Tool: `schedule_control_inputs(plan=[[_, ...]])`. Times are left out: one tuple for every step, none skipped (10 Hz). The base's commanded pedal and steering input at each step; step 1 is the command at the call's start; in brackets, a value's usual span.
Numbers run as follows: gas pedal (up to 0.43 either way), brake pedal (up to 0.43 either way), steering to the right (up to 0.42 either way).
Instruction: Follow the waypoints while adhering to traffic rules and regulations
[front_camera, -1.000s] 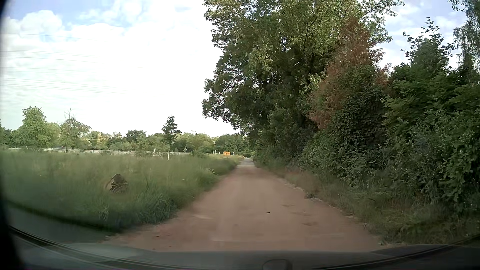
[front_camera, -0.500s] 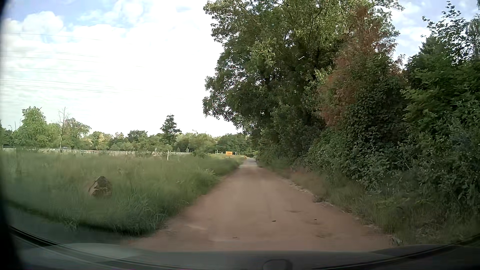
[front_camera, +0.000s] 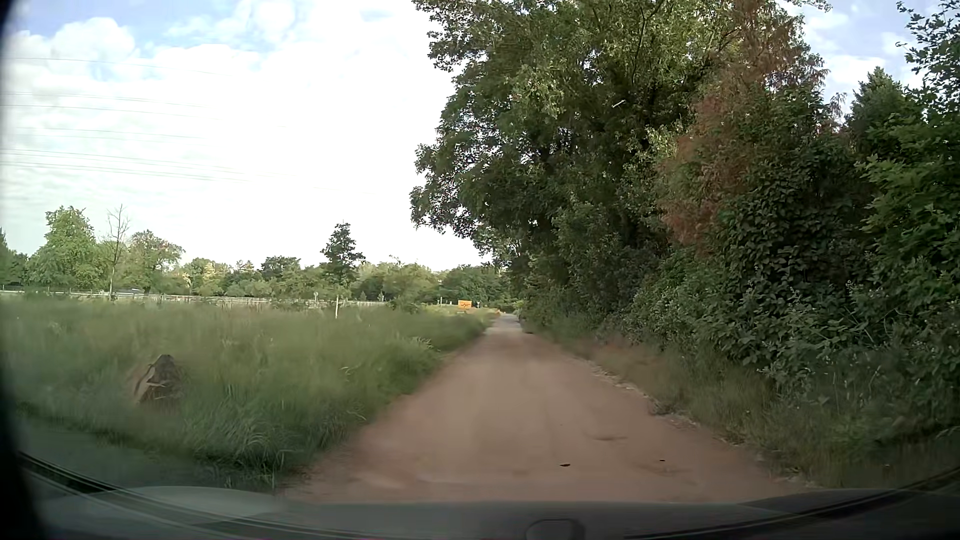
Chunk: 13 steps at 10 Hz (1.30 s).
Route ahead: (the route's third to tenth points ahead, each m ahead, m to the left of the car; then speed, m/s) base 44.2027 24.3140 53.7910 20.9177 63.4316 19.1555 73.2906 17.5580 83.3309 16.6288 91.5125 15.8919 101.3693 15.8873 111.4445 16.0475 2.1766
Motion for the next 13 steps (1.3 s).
schedule_control_inputs(plan=[[0.0,0.03,-0.043],[0.0,0.03,-0.036],[0.0,0.03,-0.029],[0.0,0.03,-0.026],[0.0,0.03,-0.026],[0.0,0.03,-0.026],[0.0,0.03,-0.025],[0.0,0.024,-0.018],[0.0,0.03,-0.011],[0.0,0.03,-0.001],[0.0,0.03,0.008],[0.0,0.03,0.009],[0.0,0.03,0.007]])
